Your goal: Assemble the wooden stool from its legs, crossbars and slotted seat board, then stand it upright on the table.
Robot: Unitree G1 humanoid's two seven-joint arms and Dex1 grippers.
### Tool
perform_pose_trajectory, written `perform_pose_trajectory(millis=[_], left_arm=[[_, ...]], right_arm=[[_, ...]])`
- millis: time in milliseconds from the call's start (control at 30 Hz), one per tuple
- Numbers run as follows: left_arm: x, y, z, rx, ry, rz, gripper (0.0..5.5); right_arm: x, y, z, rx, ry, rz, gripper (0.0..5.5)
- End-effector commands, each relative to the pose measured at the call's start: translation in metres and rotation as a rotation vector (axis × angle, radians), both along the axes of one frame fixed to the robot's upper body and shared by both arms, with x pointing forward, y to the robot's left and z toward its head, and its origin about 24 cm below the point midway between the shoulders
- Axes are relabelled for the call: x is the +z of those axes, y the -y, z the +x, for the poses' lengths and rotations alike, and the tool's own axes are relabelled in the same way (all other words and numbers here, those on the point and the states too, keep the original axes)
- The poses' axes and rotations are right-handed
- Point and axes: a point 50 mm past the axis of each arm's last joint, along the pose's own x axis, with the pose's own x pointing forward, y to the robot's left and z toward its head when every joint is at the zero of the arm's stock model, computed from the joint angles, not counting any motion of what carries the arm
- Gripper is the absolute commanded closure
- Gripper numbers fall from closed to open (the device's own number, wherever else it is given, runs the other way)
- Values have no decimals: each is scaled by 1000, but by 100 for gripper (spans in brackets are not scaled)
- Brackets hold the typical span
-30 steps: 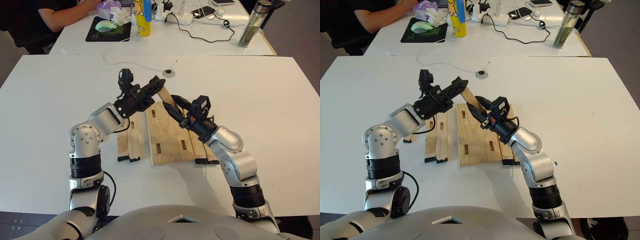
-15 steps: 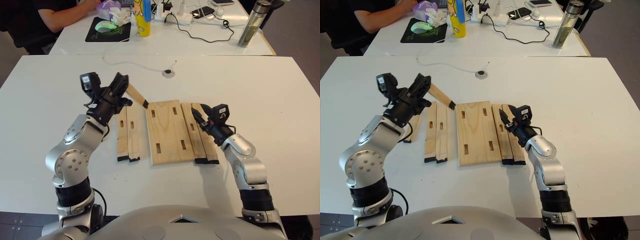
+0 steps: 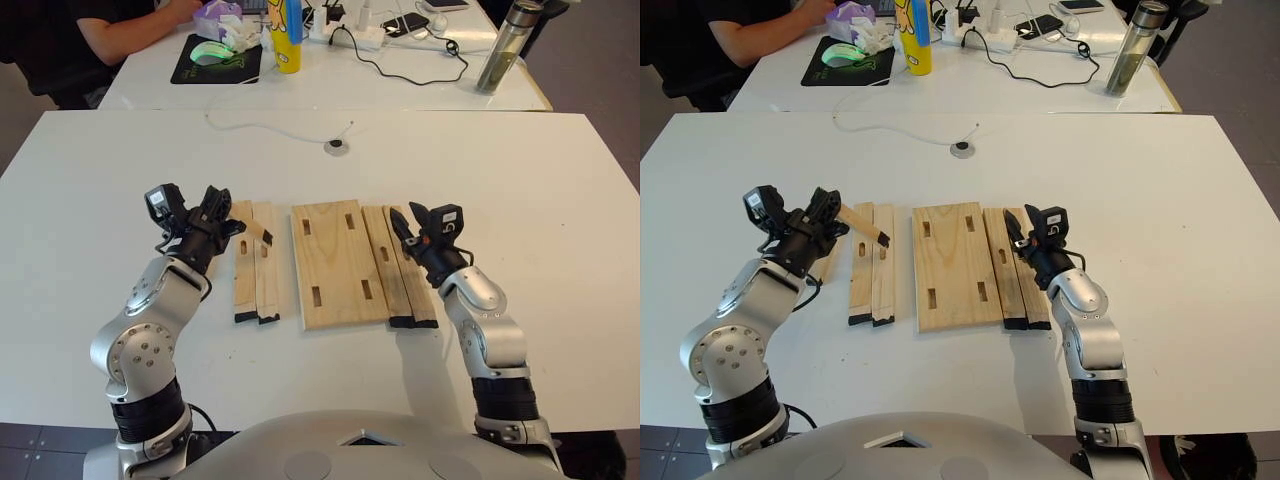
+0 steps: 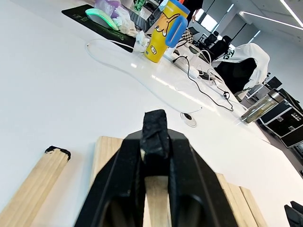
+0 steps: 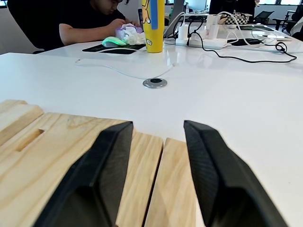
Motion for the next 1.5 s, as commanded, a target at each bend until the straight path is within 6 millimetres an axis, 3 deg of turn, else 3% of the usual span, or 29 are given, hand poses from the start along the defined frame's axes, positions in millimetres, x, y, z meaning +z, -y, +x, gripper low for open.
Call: perform_pose_trajectory(millis=[33, 700, 1000, 1100, 1267, 1500], left_arm=[[-6, 1, -2, 20, -28, 2, 507], [-12, 0, -4, 97, -18, 23, 507], [-26, 8, -3, 91, -60, 47, 507], [-26, 9, 1, 94, -50, 140, 507], [-21, 35, 3, -73, 29, 453, 507], [-42, 45, 2, -154, -16, 526, 507]], right_arm=[[-2, 4, 1, -7, -16, 1, 353], [-1, -2, 4, 47, -21, -6, 353], [3, -7, 9, 86, -15, -18, 353], [4, -9, 10, 104, -15, -31, 353], [8, -11, 10, 109, 0, -58, 353], [7, -13, 7, 90, 0, -87, 353]])
